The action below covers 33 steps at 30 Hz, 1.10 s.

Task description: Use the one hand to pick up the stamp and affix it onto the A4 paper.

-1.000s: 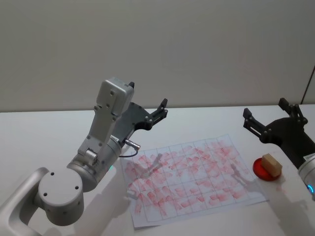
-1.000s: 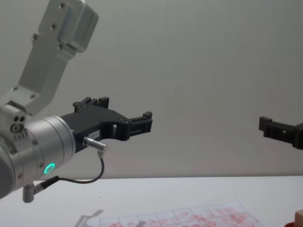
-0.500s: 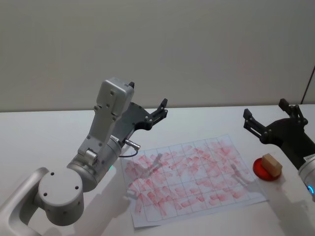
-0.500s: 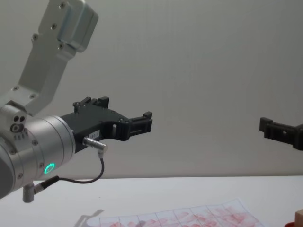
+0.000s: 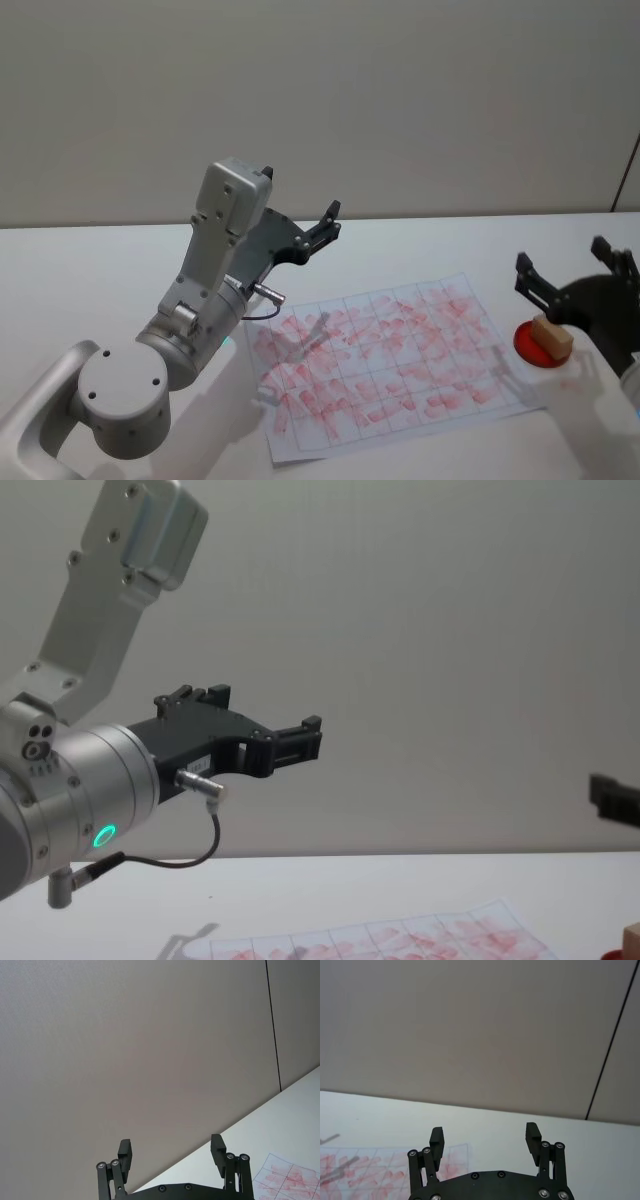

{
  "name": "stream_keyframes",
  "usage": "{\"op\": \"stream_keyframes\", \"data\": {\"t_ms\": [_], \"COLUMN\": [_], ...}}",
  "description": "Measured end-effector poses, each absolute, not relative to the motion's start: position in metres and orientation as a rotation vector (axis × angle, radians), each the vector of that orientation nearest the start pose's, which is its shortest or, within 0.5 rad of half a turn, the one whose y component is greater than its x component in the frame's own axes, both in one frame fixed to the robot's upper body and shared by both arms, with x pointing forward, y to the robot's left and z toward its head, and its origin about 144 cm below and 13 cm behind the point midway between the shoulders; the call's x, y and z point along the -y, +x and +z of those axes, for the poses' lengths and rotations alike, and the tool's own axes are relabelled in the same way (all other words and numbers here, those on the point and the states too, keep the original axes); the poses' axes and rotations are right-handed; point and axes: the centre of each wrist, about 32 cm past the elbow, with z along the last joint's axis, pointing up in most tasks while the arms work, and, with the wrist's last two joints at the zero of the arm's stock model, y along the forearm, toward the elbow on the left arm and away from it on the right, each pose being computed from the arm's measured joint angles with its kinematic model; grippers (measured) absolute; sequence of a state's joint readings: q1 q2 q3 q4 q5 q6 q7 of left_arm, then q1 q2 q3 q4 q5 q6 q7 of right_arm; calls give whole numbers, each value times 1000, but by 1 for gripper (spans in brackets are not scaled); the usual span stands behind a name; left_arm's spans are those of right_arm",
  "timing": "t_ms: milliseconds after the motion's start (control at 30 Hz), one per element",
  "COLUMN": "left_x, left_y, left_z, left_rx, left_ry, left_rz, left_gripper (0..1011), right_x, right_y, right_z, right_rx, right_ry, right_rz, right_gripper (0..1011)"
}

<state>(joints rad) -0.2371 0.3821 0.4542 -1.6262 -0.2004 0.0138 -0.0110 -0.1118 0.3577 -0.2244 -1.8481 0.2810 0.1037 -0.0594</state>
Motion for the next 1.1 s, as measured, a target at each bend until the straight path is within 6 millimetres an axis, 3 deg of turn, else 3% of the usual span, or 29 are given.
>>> {"op": "stream_keyframes", "data": {"t_ms": [500, 1100], "left_x": [-198, -198], "left_y": [492, 492], "left_z": [1204, 1204], "left_rx": [268, 268], "left_ry": [61, 61], "left_rz": [1124, 1124], "left_gripper": [1001, 1001], "right_x": [235, 238], "right_y": [393, 415], "right_z": [1176, 1166], "right_rx": [-97, -151], "right_ry": [-207, -331], "right_rz": [-1421, -1398], "right_gripper": [1001, 1001]}}
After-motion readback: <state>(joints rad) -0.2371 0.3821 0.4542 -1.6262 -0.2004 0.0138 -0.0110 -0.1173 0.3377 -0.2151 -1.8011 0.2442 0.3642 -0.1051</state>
